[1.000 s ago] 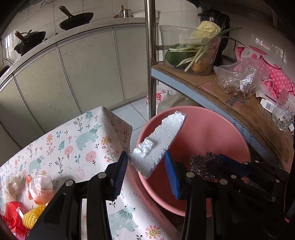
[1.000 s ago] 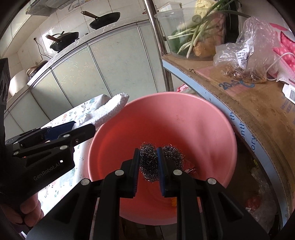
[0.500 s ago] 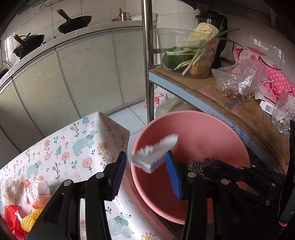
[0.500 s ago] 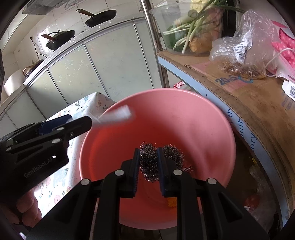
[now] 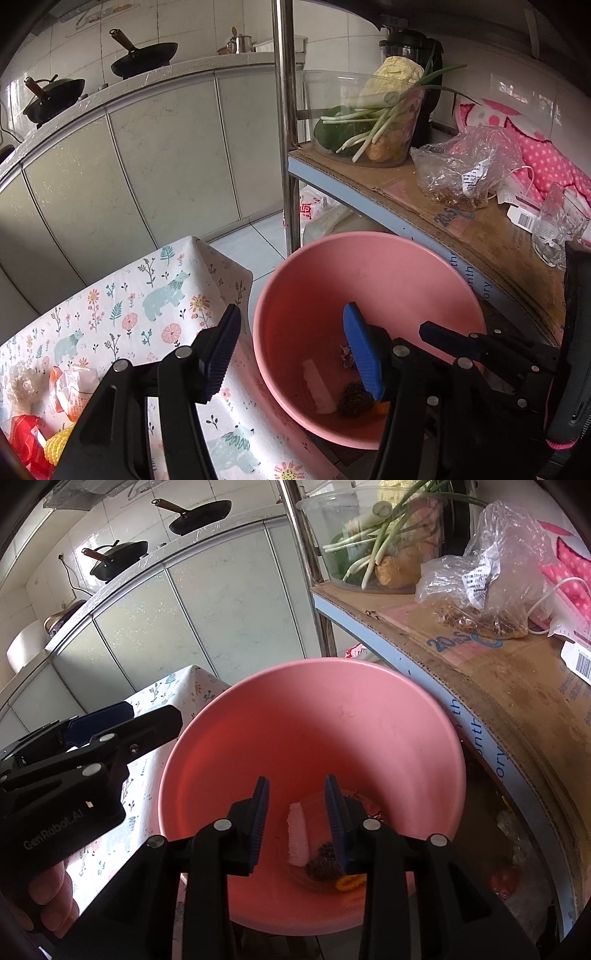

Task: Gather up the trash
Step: 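Open both tools to drop the foam strip and steel wool into the bucket, then move both tools back over the remaining trash on the table, then grasp the red plastic packet with the left tool while the right tool grasps the clear plastic bag, then carry the red packet and clear bag over the pink bucket with both tools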

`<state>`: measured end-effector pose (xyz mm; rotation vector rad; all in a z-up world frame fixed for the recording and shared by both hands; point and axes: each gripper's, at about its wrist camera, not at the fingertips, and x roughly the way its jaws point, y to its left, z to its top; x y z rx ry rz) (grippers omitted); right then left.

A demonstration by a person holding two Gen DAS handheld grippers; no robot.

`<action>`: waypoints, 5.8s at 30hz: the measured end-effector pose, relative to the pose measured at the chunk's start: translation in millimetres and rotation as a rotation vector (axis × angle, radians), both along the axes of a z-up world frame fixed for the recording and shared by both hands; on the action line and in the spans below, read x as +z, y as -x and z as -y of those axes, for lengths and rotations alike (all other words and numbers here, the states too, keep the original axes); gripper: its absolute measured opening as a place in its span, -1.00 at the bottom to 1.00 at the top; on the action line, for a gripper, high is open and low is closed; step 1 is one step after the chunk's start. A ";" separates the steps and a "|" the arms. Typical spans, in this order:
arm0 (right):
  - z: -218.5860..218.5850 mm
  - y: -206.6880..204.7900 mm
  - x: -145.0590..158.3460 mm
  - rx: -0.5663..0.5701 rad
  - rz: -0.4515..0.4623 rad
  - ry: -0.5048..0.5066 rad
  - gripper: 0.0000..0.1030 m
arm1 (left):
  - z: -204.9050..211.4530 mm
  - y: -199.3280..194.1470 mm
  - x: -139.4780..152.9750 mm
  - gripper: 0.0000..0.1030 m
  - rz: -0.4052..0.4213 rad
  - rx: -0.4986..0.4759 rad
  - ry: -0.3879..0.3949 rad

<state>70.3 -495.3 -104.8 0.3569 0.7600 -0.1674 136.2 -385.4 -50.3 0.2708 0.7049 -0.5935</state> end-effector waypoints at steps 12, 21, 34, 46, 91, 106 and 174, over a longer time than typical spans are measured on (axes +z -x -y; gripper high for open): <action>-8.6 12.8 15.8 0.008 0.028 0.001 -0.38 | -15.1 10.7 17.6 0.12 -0.001 0.031 0.024; -23.0 27.4 34.6 0.032 0.062 0.010 -0.37 | -28.7 29.9 37.9 0.17 0.022 0.045 0.052; -59.9 50.9 62.0 0.089 0.107 0.028 -0.37 | -63.7 62.0 66.2 0.21 0.063 0.061 0.091; -114.6 69.8 83.1 0.175 0.134 0.068 -0.12 | -117.2 85.0 84.1 0.25 0.095 0.117 0.127; -300.5 81.4 44.4 0.745 -0.148 -0.020 -0.12 | -396.3 95.1 -9.4 0.31 -0.062 0.385 0.076; -322.0 73.9 33.8 0.837 -0.194 -0.055 -0.07 | -349.5 37.7 11.2 0.21 -0.064 0.295 0.143; -231.0 73.4 126.3 0.235 0.142 0.361 -0.50 | -333.3 119.2 66.0 -0.97 0.089 0.291 0.219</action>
